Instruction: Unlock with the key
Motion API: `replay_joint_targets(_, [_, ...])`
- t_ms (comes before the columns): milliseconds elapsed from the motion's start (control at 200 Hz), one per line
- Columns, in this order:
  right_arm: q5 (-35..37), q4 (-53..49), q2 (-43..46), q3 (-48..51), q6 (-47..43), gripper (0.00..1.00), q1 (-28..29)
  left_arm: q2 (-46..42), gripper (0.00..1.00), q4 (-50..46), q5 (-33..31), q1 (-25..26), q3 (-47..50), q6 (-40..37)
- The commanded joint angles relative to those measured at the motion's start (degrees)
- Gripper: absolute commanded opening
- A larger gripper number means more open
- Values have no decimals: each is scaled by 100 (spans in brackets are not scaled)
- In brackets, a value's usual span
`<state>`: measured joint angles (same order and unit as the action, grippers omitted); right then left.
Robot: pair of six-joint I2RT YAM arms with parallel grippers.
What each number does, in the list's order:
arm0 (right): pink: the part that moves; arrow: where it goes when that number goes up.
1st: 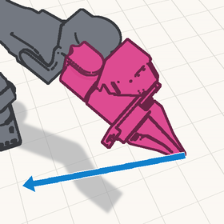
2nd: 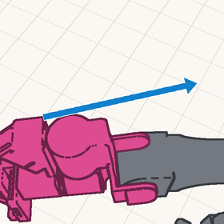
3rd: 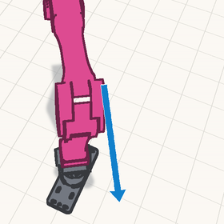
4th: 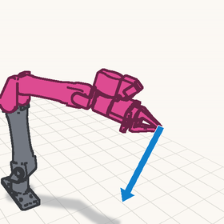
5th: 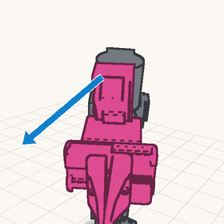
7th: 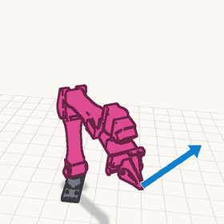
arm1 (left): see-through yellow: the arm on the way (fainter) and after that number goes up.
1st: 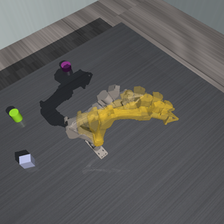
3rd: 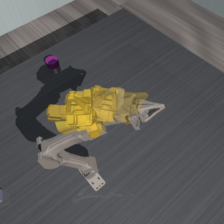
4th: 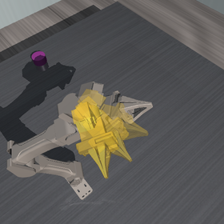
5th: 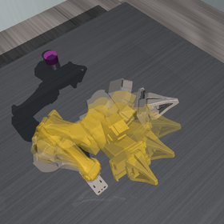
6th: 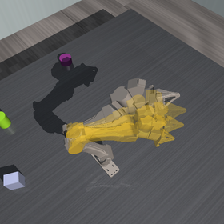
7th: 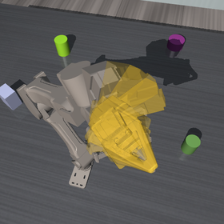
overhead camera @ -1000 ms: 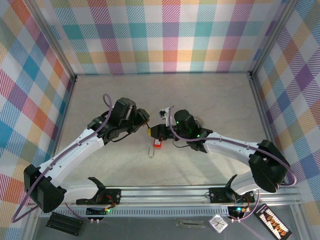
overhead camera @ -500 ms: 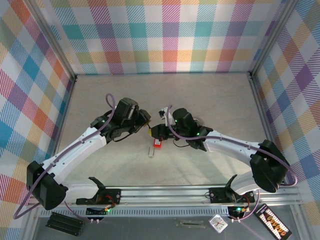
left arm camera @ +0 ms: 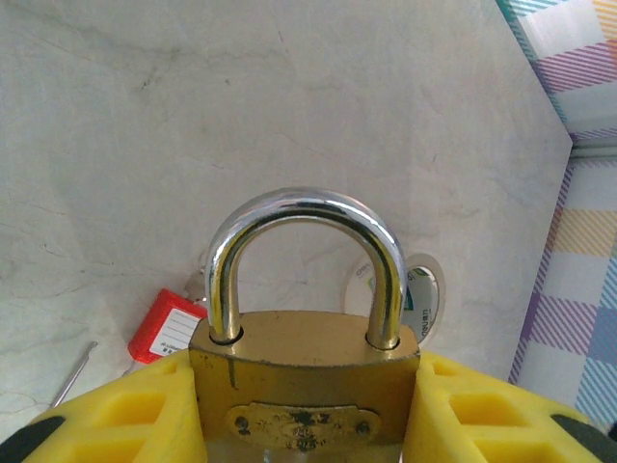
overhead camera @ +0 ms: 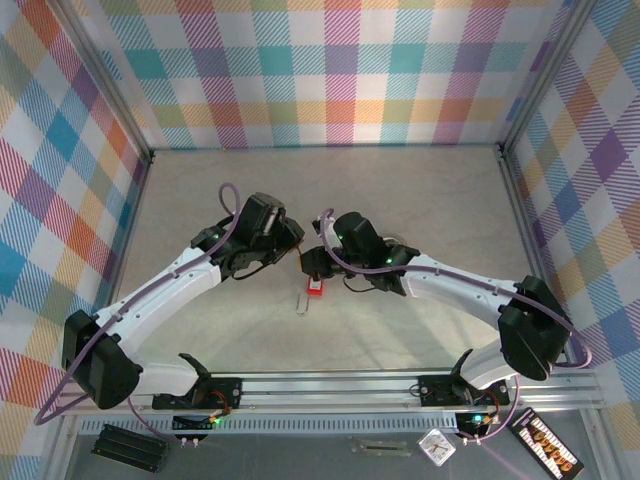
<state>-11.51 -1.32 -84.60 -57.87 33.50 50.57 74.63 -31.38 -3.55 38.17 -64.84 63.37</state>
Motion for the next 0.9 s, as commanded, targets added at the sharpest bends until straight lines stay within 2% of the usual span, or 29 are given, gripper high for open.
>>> replay_joint_targets(0, [-314, 957, -35, -22, 204, 0, -162, -144, 0, 291, 370, 199, -37, 9])
replay_joint_targets(300, [-1387, 2681, 14, 662, 1085, 0, -773, -501, 0, 451, 354, 199, 268, 31])
replay_joint_targets(475, [-1446, 2721, 11, 676, 1026, 0, -779, -467, 0, 448, 381, 198, 265, 20])
replay_joint_targets(705, [-1075, 1652, 98, 227, 394, 0, -600, -281, 0, 370, 363, 210, 218, -37])
replay_joint_targets(895, [-248, 98, -122, -748, -501, 0, -152, 27, 0, 354, 353, 305, 129, -15])
